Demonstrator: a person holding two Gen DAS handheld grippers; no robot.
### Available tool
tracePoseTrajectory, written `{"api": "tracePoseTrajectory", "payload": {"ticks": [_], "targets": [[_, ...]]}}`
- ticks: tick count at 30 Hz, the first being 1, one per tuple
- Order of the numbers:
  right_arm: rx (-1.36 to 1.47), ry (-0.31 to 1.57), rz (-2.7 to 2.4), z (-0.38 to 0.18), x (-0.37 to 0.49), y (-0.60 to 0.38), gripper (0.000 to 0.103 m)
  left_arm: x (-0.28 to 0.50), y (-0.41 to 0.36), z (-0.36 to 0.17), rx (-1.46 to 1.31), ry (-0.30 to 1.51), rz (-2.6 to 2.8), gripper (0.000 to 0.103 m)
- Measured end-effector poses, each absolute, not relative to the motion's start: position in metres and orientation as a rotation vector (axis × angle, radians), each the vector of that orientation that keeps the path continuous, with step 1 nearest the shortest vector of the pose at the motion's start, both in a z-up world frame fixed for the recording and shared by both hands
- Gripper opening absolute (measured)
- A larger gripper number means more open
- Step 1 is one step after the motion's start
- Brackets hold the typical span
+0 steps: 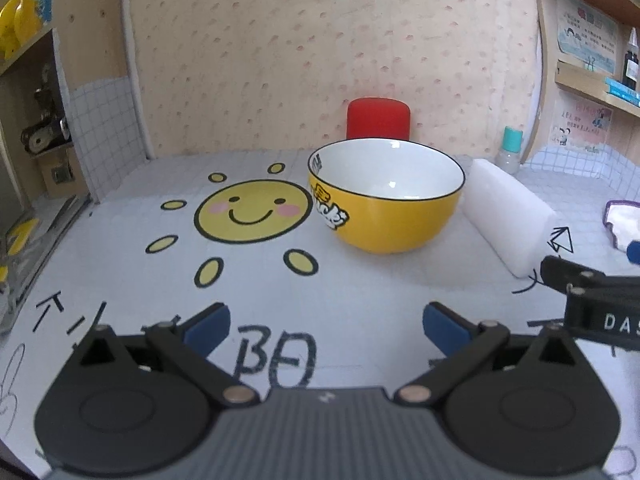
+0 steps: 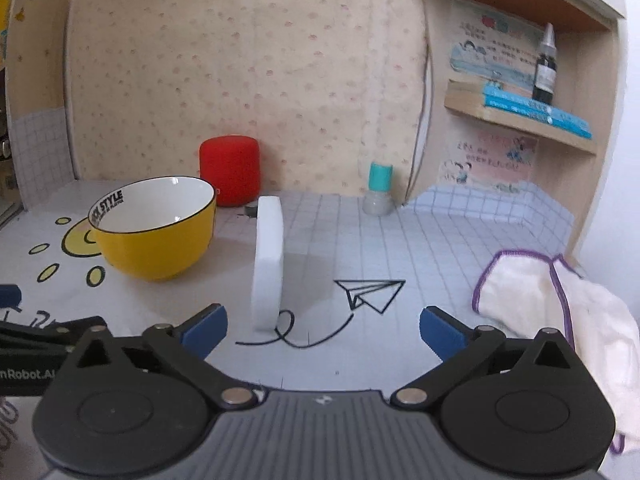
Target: Clean bowl
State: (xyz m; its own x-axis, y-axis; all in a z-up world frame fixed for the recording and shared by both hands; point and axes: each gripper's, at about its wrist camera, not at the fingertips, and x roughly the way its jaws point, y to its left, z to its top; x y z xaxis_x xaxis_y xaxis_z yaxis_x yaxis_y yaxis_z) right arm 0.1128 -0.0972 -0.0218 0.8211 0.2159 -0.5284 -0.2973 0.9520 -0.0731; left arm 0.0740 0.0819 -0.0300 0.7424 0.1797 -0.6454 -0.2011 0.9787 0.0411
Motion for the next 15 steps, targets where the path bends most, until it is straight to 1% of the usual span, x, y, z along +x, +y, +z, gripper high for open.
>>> {"api": "tracePoseTrajectory", "payload": {"ticks": [10,15], "targets": [[-0.181,0.557,0.216,-0.021,0.105,-0.103,0.103,0.066,0.07,-0.028,-0.003,0.703,0.226,0.103],[-0.138,0.555,0.2,-0.016,0.102,-0.114,0.103,0.061,0.061,-0.025,0.016,0.703,0.217,0.103]]}}
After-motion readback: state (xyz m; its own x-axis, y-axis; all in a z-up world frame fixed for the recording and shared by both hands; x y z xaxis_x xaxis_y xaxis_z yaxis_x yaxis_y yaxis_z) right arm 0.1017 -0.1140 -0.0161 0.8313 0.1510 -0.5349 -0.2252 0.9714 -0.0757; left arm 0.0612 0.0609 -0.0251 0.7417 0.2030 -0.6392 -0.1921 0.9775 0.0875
